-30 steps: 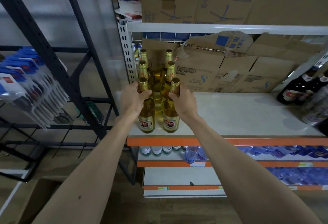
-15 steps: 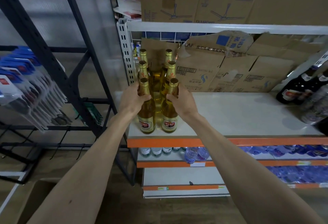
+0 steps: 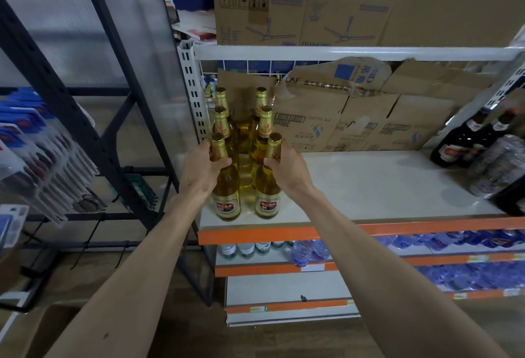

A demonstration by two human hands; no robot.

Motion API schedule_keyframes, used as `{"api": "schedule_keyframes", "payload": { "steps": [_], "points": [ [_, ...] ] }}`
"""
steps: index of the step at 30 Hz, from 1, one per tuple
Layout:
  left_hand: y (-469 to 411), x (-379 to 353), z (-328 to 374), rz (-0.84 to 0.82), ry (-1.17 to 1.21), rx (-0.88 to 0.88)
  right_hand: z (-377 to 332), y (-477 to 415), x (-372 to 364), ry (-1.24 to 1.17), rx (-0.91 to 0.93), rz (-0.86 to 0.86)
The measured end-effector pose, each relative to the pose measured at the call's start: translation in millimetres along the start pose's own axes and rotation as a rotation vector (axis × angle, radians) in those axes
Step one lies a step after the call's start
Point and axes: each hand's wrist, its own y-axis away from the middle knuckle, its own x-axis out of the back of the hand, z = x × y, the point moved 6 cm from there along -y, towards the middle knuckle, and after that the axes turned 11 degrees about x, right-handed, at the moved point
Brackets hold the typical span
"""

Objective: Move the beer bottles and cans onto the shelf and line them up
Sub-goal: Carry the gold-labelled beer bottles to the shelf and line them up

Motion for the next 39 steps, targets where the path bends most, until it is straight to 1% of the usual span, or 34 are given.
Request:
{"api": "schedule_keyframes", "payload": {
  "steps": [11,18,22,29,35,39],
  "points": [
    [-1,-2,-2,0.005,0.086,0.011,-4,1,-2,0.058,0.006,0.021],
    [-5,-1,-7,0.025,0.081,-0.001,-1,4,-1,0.006,-0.015,0.023],
    [-7,-3,-12,-0.006,0.129,0.011,-3,4,-2,0.035,-0.01,0.025],
    [-14,-4,-9,-0.069,0.1,0.024,-3,4,0,0.016,-0.023,0.023],
    [-13,-5,-9,-0.009,0.056,0.004,-4,1,-2,-0.011,-0.007,0.013],
    [-9,-7,-9,0.004,0.098,0.009,-3,-1,-2,-0.006,-0.018,-0.004]
  ]
}}
